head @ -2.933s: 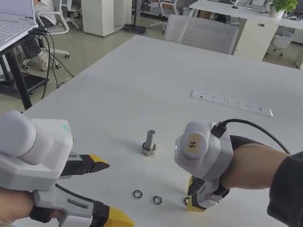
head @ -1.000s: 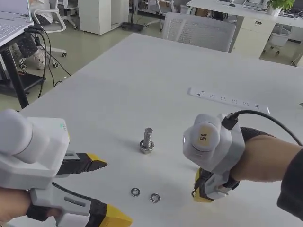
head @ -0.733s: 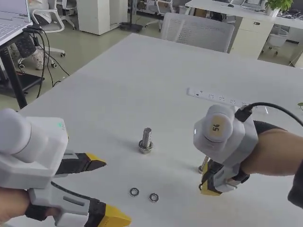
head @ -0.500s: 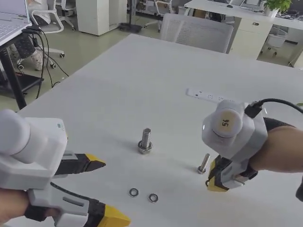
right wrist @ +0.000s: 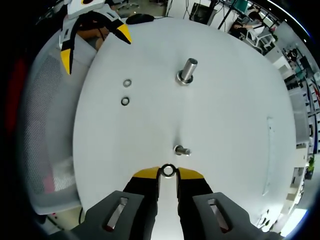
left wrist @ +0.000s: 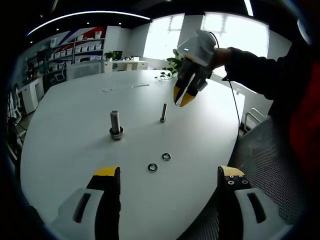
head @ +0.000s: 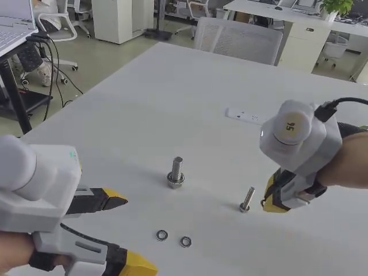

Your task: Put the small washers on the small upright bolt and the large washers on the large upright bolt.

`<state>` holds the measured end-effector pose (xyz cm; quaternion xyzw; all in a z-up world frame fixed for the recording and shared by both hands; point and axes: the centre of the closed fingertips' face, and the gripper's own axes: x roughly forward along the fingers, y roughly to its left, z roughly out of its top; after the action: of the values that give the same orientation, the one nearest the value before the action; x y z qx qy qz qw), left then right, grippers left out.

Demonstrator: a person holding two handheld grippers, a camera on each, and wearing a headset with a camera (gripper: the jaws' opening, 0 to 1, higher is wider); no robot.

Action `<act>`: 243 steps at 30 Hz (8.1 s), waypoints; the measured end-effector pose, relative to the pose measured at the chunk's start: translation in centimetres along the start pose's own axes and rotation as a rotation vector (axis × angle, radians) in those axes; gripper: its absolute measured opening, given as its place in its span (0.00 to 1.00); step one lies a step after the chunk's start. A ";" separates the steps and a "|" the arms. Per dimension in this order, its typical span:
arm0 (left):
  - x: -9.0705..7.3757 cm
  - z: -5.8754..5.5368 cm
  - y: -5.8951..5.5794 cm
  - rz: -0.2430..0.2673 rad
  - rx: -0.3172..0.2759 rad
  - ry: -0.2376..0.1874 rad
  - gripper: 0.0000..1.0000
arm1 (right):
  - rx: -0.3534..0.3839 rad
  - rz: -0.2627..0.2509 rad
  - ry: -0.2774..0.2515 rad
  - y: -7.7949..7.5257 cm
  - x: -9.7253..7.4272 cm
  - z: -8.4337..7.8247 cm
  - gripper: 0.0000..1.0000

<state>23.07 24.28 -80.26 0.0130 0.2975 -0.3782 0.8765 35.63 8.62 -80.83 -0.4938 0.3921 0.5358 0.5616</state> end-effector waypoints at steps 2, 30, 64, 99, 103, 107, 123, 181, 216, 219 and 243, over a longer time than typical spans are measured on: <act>0.0 0.0 0.0 0.001 0.000 0.001 0.79 | -0.006 -0.007 -0.001 -0.2 -0.2 0.2 0.14; -0.1 -0.1 0.3 0.006 -0.008 0.001 0.79 | -0.047 -0.017 -0.004 -2.1 0.4 2.1 0.14; 0.0 -0.5 0.2 0.006 -0.023 0.018 0.79 | -0.019 0.041 0.009 -1.7 3.4 1.5 0.14; 0.1 -0.6 0.4 0.012 -0.026 0.034 0.79 | 0.002 0.069 0.020 -1.6 6.5 0.5 0.16; 0.1 -0.5 0.4 0.011 -0.025 0.032 0.79 | 0.018 0.066 0.011 -1.7 6.3 0.5 0.17; 0.1 -0.5 0.3 0.009 -0.024 0.033 0.79 | 0.026 0.059 0.005 -1.8 6.1 0.4 0.19; 0.3 -0.4 0.3 0.008 -0.018 0.036 0.79 | 0.069 0.033 -0.028 -1.9 4.9 -0.8 0.28; -0.3 -0.1 0.2 0.005 0.006 0.009 0.78 | -0.141 0.144 -0.075 8.1 4.8 7.4 0.27; -0.2 0.1 0.3 0.007 0.007 0.003 0.77 | -0.219 0.173 -0.068 8.8 7.9 9.7 0.19; -0.2 0.1 0.3 0.007 0.006 0.000 0.77 | -0.235 0.169 -0.071 9.1 7.9 9.8 0.18; -0.3 -0.1 0.1 0.005 0.006 0.000 0.77 | -0.239 0.173 -0.081 9.3 7.9 9.8 0.14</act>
<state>22.92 24.59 -80.18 0.0164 0.2962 -0.3770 0.8774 26.49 19.30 -87.72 -0.4994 0.3437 0.6445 0.4658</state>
